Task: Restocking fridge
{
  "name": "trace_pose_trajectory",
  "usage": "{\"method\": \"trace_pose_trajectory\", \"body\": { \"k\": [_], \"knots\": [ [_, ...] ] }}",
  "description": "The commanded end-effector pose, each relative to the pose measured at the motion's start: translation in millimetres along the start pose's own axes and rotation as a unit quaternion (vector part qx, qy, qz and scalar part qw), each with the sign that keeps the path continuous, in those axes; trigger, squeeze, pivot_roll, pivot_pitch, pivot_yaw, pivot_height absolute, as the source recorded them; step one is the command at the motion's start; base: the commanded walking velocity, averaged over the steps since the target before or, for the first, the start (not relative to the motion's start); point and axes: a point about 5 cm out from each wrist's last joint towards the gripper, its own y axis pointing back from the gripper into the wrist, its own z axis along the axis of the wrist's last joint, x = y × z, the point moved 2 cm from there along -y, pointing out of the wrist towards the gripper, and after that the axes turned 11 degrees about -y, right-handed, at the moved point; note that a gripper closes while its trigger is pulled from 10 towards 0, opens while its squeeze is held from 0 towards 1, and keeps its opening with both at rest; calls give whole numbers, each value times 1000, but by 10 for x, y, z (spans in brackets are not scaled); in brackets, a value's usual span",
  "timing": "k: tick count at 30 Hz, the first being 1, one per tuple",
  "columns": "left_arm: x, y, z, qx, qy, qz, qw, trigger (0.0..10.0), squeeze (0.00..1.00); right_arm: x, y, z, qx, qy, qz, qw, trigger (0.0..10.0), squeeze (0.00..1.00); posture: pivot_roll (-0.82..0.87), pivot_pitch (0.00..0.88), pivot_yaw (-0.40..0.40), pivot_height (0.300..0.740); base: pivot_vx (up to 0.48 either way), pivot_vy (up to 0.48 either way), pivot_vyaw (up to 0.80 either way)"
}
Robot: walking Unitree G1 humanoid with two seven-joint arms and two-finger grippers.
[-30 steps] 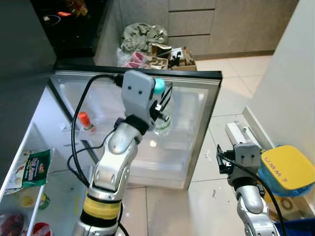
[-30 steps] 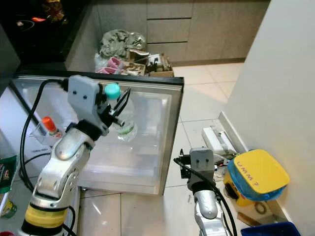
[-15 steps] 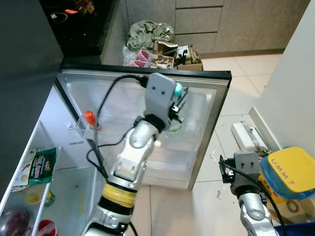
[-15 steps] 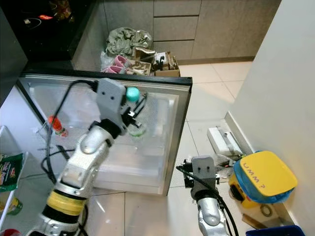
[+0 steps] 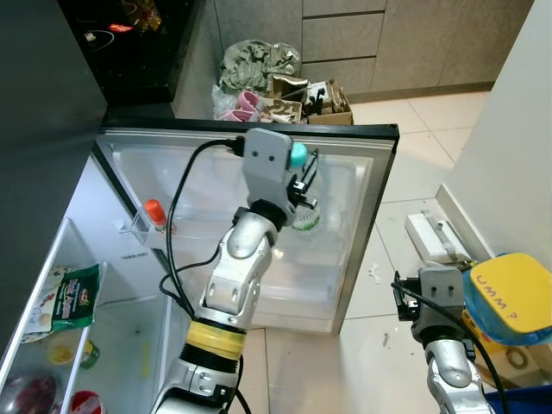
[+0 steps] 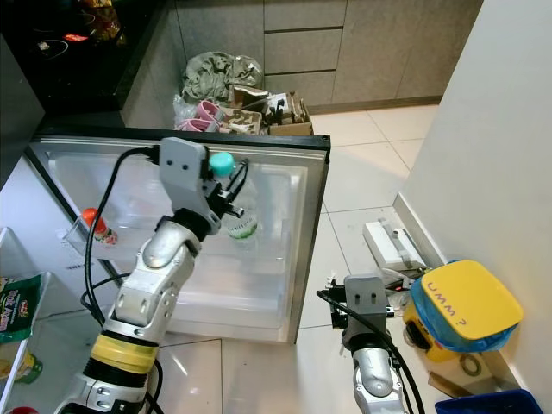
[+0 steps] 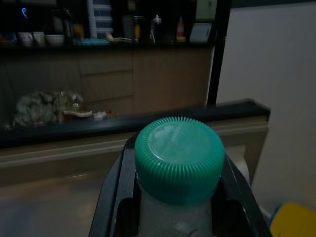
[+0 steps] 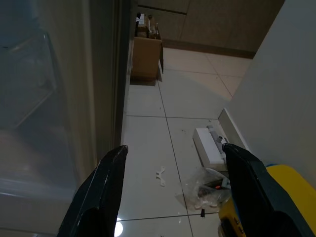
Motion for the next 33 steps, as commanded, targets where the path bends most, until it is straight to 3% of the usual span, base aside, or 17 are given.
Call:
{"method": "trace_pose_trajectory", "body": {
  "k": [1, 2, 5, 7, 9, 10, 11, 12, 13, 15, 16, 18, 19, 21, 22, 24, 33],
  "knots": [
    [389, 56, 279, -48, -19, 50, 997, 10000, 0, -3, 46, -83, 12, 1, -2, 1000, 10000, 0, -187, 169, 78, 740, 0, 0, 0],
    [492, 81, 326, -54, -22, 64, 996, 10000, 0, -2, 49, -85, 12, 1, -2, 1000, 10000, 0, -187, 169, 78, 740, 0, 0, 0],
    [540, 93, 347, -57, -23, 71, 996, 10000, 0, -1, 50, -86, 12, 1, -2, 1000, 10000, 0, -187, 169, 78, 740, 0, 0, 0],
    [714, 297, 358, -35, -46, 62, 996, 10000, 0, 10, 62, -107, 14, 1, 1, 1000, 10000, 0, -169, 172, 78, 740, 0, 0, 0],
    [743, 408, 345, -22, -55, 54, 997, 10000, 0, 16, 68, -116, 16, 1, 2, 1000, 10000, 0, -165, 175, 80, 740, 0, 0, 0],
    [728, 566, 264, 4, -62, 47, 997, 10000, 0, 18, 71, -124, 17, 1, 4, 1000, 10000, 0, -160, 175, 78, 740, 0, 0, 0],
    [728, 566, 264, 4, -62, 47, 997, 10000, 0, 18, 71, -124, 17, 1, 4, 1000, 10000, 0, -160, 175, 78, 740, 0, 0, 0],
    [681, 700, 155, 31, -68, 40, 996, 10000, 0, 19, 72, -130, 18, 1, 5, 1000, 10000, 0, -156, 176, 76, 740, 0, 0, 0],
    [681, 700, 155, 31, -68, 40, 996, 10000, 0, 19, 72, -130, 18, 1, 5, 1000, 10000, 0, -156, 176, 76, 740, 0, 0, 0],
    [547, 990, -158, 92, -73, 27, 993, 10000, 0, 23, 76, -139, 19, 2, 8, 1000, 10000, 0, -158, 177, 76, 740, 0, 0, 0],
    [547, 990, -158, 92, -73, 27, 993, 10000, 0, 23, 76, -139, 19, 2, 8, 1000, 10000, 0, -158, 177, 76, 740, 0, 0, 0],
    [395, 1270, -528, 157, -67, 15, 985, 10000, 0, 23, 80, -144, 19, 2, 9, 1000, 10000, 0, -162, 176, 72, 740, 0, 0, 0],
    [395, 1270, -528, 157, -67, 15, 985, 10000, 0, 23, 80, -144, 19, 2, 9, 1000, 10000, 0, -162, 176, 72, 740, 0, 0, 0],
    [254, 1491, -826, 208, -57, 3, 976, 10000, 0, 21, 91, -157, 21, 2, 10, 1000, 10000, 0, -166, 175, 72, 740, 0, 0, 0],
    [254, 1491, -826, 208, -57, 3, 976, 10000, 0, 21, 91, -157, 21, 2, 10, 1000, 10000, 0, -166, 175, 72, 740, 0, 0, 0],
    [39, 1636, -1113, 254, -43, -15, 966, 10000, 0, 9, 111, -204, 30, -2, 5, 1000, 10000, 0, -164, 172, 66, 740, 0, 0, 0],
    [-147, 1728, -1279, 285, -42, -36, 957, 10000, 0, 26, 139, -254, 38, -4, 7, 999, 10000, 0, -172, 168, 66, 740, 0, 0, 0]
  ]
}}
